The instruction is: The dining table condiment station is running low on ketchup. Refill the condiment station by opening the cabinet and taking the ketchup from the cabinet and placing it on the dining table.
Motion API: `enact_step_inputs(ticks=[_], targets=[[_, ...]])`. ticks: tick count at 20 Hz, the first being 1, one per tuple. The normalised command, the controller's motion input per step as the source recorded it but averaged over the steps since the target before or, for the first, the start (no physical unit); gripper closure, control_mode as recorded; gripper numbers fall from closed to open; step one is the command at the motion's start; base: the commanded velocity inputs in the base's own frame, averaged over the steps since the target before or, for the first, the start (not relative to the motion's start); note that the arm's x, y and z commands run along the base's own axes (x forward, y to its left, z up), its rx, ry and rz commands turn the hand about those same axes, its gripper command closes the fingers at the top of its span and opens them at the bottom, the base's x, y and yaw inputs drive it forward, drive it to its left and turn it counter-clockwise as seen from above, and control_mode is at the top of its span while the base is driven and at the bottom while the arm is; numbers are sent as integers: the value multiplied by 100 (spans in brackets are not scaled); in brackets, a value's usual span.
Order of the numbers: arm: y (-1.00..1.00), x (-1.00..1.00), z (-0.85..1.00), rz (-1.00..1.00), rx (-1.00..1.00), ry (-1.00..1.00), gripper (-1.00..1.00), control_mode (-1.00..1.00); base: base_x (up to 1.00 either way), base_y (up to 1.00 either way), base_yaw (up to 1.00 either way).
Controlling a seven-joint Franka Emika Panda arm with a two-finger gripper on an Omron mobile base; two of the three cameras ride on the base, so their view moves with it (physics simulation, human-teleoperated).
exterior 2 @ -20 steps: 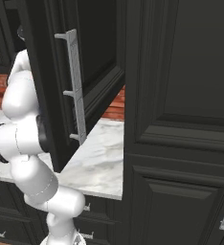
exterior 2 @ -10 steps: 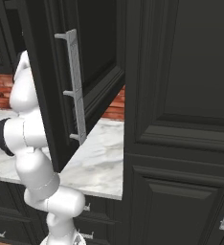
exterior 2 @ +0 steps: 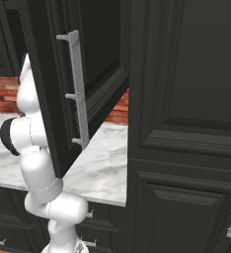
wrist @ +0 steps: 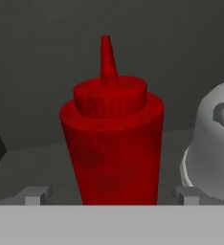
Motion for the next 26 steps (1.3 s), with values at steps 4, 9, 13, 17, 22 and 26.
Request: enact_step_inputs(ticks=[4,9,13,17,22,26], targets=[[0,16,-4,0,0,0,-100,-100,0,0,0],[1,17,-3,0,0,0,-100,-100,0,0,0],[4,17,-3,0,0,0,100,-100,0,0,0],[1,13,0,0,0,0,100,-100,0,0,0],[0,0,-1,0,0,0,100,-100,0,0,0],[7,-45,0,0,0,-2,100,-100,0,0,0]])
